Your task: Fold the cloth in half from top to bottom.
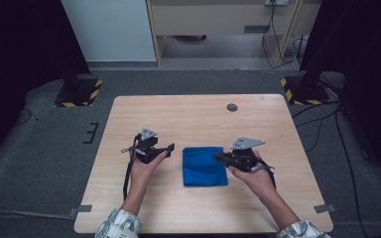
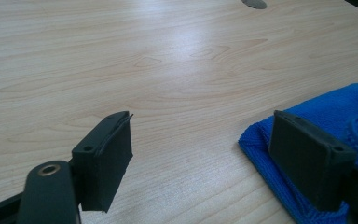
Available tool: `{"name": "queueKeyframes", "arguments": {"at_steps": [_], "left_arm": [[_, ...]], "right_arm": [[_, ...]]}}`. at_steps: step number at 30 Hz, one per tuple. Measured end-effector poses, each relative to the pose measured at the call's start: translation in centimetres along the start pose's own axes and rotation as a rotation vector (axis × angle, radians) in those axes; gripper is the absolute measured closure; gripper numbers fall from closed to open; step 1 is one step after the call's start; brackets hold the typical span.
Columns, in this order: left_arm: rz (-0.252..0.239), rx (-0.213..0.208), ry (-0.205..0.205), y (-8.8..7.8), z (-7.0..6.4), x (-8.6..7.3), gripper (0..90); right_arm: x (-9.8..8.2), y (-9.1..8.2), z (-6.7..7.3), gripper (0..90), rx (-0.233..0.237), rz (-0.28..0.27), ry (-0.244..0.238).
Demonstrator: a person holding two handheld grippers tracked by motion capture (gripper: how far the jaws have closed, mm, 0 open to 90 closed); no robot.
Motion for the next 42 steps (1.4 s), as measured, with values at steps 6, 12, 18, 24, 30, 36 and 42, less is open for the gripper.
{"name": "queueKeyframes", "arguments": {"at_steps": [6, 12, 18, 24, 30, 36, 42], "left_arm": [[0.008, -0.001, 0.009, 0.1, -0.1, -0.2, 20.5], [0.021, -0.004, 0.027, 0.5, -0.9, -0.7, 20.5], [0.020, -0.014, 0.027, 0.5, -1.3, -0.7, 20.4], [0.021, -0.017, 0.029, 0.5, -1.6, -0.8, 20.4], [0.029, -0.027, 0.045, 0.5, -2.2, -1.1, 20.2], [0.030, -0.034, 0.056, 0.3, -2.8, -1.2, 20.0], [0.018, -0.034, 0.063, -0.1, -2.8, -1.0, 19.7]], "right_arm": [[-1.5, -0.4, 0.1, 83.0, 0.014, 0.021, -0.007], [-3.1, -0.5, 0.5, 80.3, 0.034, 0.057, -0.009], [-4.1, -1.0, 0.7, 77.4, 0.040, 0.078, -0.010], [-4.7, -1.3, 0.7, 70.7, 0.043, 0.088, -0.003], [-5.3, -1.9, 0.9, 64.4, 0.045, 0.109, -0.005], [-5.5, -2.3, 1.3, 55.5, 0.050, 0.112, -0.006], [-5.3, -2.4, 1.1, 40.6, 0.018, 0.098, -0.006]]}}
Point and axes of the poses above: each handheld gripper's, and its own axes: y roughly forward along the jaws, x roughly out of its top, z roughly to its left, the point moved 5 cm from there along y, roughly forward along the jaws, and after that the axes turned 15 degrees about -z, right-handed, at the moved point
